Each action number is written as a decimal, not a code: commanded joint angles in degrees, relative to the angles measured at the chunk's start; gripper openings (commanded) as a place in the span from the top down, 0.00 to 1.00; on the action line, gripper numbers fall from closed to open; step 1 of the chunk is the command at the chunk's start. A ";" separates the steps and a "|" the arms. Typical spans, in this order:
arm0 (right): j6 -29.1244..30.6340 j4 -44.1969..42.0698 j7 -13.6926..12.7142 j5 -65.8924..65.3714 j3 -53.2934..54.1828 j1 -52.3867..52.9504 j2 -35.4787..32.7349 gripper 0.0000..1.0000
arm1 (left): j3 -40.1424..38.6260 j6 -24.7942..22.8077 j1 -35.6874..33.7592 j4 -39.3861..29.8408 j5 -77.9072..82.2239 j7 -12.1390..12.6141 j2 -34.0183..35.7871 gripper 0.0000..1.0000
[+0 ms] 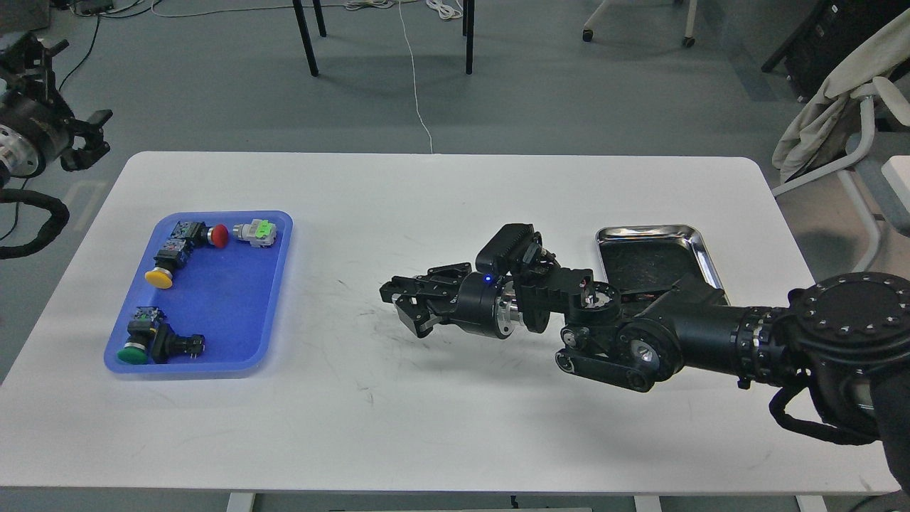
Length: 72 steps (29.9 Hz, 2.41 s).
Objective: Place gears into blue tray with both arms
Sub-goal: 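Lift the black part and carry it toward the table centre, then lower the right gripper and release the black part onto the table, then raise the right arm away from the table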
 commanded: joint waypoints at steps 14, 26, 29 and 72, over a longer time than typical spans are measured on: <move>0.49 -0.86 2.58 -5.72 -2.13 -0.62 0.00 0.99 | 0.00 0.01 0.00 -1.58 0.00 -0.09 2.35 0.01; 0.93 -1.74 2.49 -5.63 -2.22 -0.53 0.00 0.82 | 0.00 0.01 -0.35 -1.58 0.00 -0.09 3.14 0.01; 0.93 -1.83 2.49 -5.54 -2.22 -0.62 0.00 0.78 | 0.00 -0.08 -0.35 -1.58 0.00 -0.09 3.40 0.01; 1.02 -12.90 0.74 30.31 21.86 11.86 -8.52 0.24 | 2.11 -3.68 -1.14 -16.33 11.33 -0.44 5.33 0.02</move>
